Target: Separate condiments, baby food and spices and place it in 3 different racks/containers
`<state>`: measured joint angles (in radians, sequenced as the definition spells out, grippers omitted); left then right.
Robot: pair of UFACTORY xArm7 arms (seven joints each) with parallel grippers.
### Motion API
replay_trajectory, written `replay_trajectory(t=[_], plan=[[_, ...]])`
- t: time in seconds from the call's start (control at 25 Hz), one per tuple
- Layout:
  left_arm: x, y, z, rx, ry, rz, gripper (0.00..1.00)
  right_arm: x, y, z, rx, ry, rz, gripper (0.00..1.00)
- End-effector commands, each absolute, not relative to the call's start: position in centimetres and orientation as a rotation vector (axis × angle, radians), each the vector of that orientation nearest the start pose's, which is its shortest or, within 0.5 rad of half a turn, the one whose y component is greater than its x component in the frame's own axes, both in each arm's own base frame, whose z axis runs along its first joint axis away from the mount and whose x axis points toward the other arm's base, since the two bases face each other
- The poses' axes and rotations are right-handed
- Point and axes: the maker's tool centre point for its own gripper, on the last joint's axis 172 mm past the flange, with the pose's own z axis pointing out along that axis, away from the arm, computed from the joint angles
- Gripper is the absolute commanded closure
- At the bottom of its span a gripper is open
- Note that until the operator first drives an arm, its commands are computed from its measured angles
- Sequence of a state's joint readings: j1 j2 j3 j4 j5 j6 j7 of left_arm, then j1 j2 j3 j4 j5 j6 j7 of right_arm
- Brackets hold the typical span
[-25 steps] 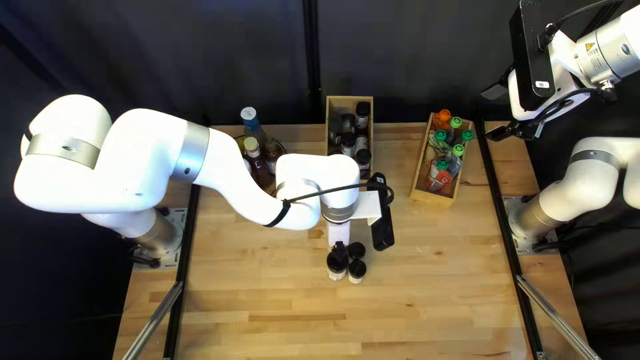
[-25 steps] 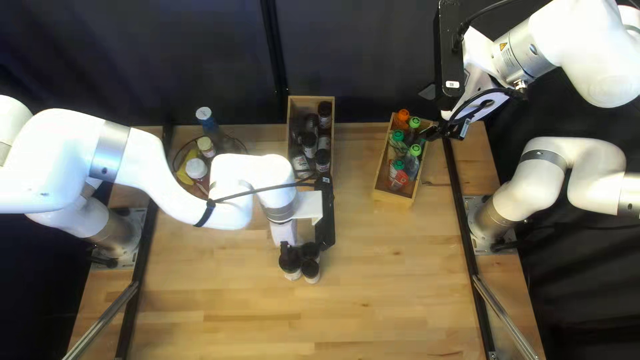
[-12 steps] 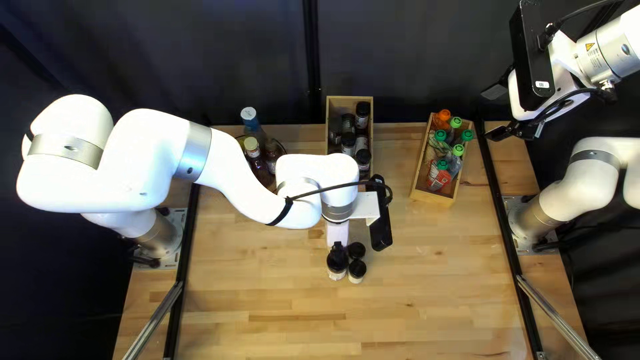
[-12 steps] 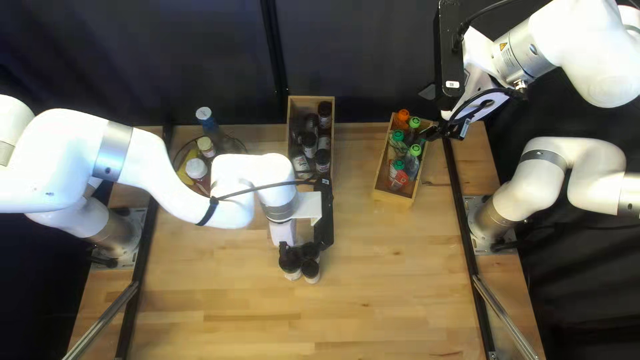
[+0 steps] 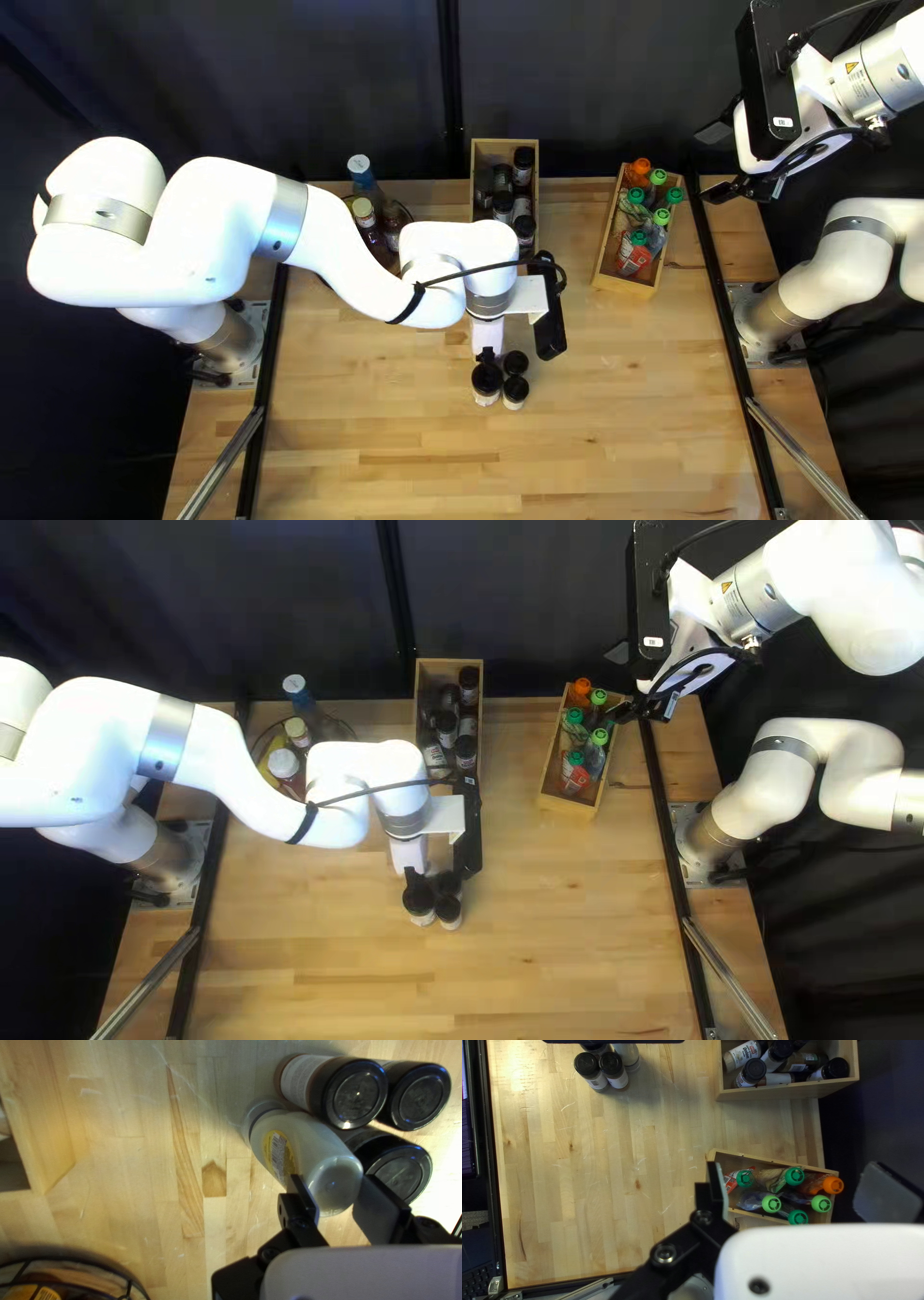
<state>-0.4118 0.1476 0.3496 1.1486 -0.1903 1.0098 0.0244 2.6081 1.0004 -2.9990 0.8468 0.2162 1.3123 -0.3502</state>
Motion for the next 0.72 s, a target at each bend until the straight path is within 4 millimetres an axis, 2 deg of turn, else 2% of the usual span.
replay_trajectory(t=[0.04, 0.2, 0.28, 0.32, 0.52, 0.72], plan=[[48.9, -5.6, 19.9, -3.209, -0.039, 0.007, 0.99, 29.4, -6.3, 44.1, -3.14, 0.113, -0.843, 0.0], [46.0, -3.3, 22.5, -3.152, -0.108, 0.018, 0.99, 29.4, -6.3, 44.1, -3.14, 0.113, -0.843, 0.0], [44.7, -2.4, 23.1, -3.127, -0.148, 0.017, 0.99, 29.4, -6.3, 44.1, -3.14, 0.113, -0.843, 0.0], [43.2, -1.1, 23.6, -3.103, -0.194, 0.013, 0.98, 29.4, -6.3, 44.1, -3.14, 0.113, -0.843, 0.0], [39.3, 3.0, 23.5, -3.018, -0.38, 0.002, 1.0, 29.4, -6.3, 44.1, -3.14, 0.113, -0.843, 0.0], [37.4, 6.3, 21.7, -2.939, -0.537, 0.018, 1.0, 29.4, -6.3, 44.1, -3.14, 0.113, -0.843, 0.0]])
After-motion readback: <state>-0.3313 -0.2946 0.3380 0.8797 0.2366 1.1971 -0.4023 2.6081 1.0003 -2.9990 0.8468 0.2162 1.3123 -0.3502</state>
